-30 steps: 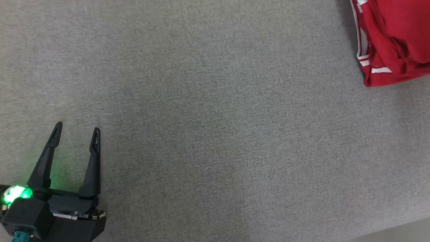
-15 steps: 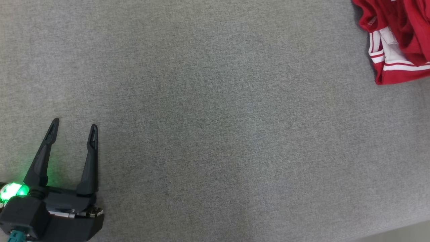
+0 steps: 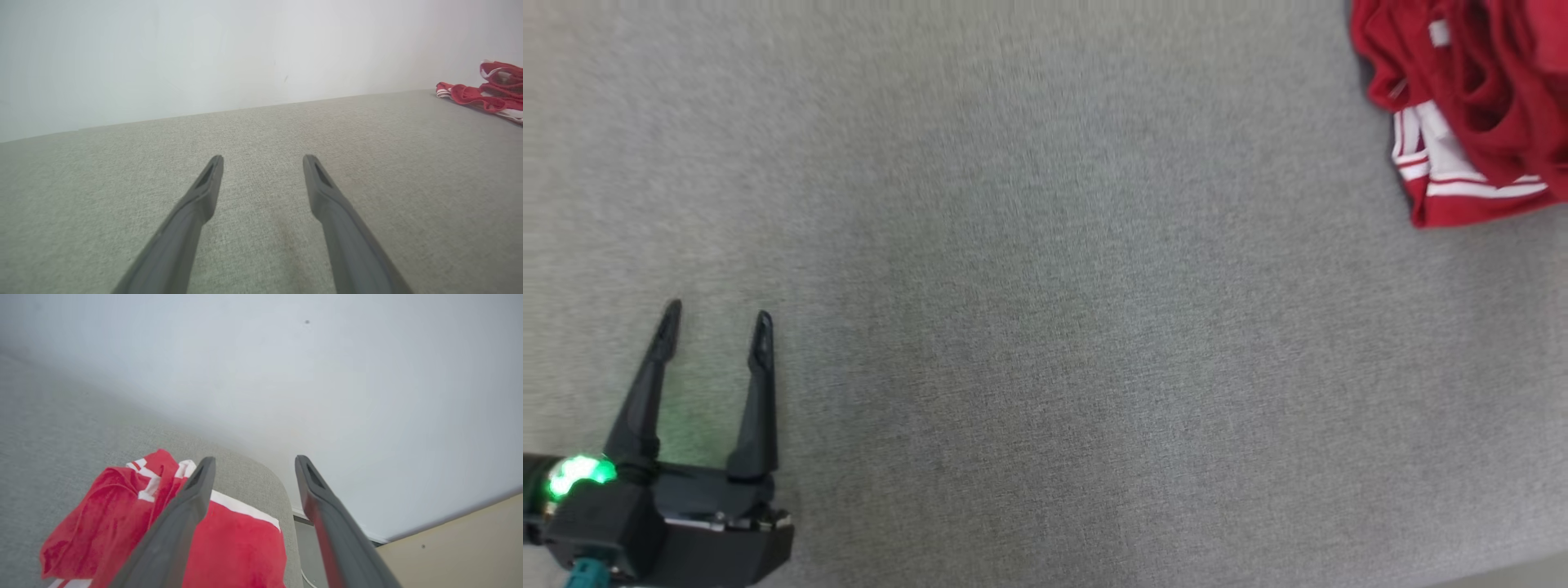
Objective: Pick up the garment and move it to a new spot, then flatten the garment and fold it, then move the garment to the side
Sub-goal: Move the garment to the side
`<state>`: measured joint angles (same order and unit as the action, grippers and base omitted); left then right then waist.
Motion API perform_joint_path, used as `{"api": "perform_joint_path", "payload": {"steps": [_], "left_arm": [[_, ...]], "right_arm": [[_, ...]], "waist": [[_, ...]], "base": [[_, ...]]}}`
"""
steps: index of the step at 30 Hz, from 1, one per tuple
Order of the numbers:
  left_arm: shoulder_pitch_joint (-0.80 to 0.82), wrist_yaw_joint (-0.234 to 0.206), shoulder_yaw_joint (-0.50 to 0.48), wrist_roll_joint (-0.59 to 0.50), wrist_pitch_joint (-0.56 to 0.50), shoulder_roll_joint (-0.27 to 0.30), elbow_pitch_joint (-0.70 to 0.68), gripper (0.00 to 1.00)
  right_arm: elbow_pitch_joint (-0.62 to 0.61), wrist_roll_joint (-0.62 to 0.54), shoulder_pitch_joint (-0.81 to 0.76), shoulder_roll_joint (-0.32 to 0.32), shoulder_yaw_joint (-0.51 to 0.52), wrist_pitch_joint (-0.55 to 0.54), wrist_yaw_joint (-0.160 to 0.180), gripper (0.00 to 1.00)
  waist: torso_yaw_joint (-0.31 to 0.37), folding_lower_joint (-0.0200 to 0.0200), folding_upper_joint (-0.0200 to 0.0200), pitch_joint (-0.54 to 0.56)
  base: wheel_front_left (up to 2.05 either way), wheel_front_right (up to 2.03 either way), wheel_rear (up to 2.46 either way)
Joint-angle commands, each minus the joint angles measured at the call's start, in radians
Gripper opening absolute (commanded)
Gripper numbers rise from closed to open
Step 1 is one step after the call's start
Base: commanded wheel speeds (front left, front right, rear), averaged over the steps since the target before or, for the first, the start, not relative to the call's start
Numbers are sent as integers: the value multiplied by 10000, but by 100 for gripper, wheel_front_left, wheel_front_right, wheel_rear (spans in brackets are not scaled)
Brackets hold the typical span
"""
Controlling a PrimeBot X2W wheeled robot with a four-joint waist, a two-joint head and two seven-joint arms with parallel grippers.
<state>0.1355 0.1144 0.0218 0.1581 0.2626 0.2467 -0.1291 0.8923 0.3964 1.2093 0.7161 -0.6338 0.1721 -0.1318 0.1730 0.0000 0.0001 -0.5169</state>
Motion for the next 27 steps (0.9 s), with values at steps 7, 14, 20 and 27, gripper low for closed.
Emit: {"api": "perform_joint_path", "payload": {"steps": [7, 14, 20, 27], "left_arm": [[-660, -89, -103, 46, 27, -420, 387, 100], [-1227, -156, -297, 182, 27, -643, 696, 100], [-1506, -170, -286, 300, 27, -841, 913, 100], [-1743, -190, -349, 400, 27, -891, 1182, 100]], "right_arm": [[-461, 482, -975, -1189, 366, 788, 26, 100], [-1313, 586, -2736, -2235, 1308, 931, 26, 100], [-2554, 172, -5080, -2995, 2588, 931, 26, 100], [-3702, -110, -7126, -3550, 3419, 934, 26, 100]], "waist": [[-607, 0, -1, 1996], [-1150, 0, -1, 3258], [-1629, 0, -1, 4081], [-1867, 0, -1, 4630]], "base": [[0, 0, 0], [0, 0, 0], [0, 0, 0], [0, 0, 0]]}}
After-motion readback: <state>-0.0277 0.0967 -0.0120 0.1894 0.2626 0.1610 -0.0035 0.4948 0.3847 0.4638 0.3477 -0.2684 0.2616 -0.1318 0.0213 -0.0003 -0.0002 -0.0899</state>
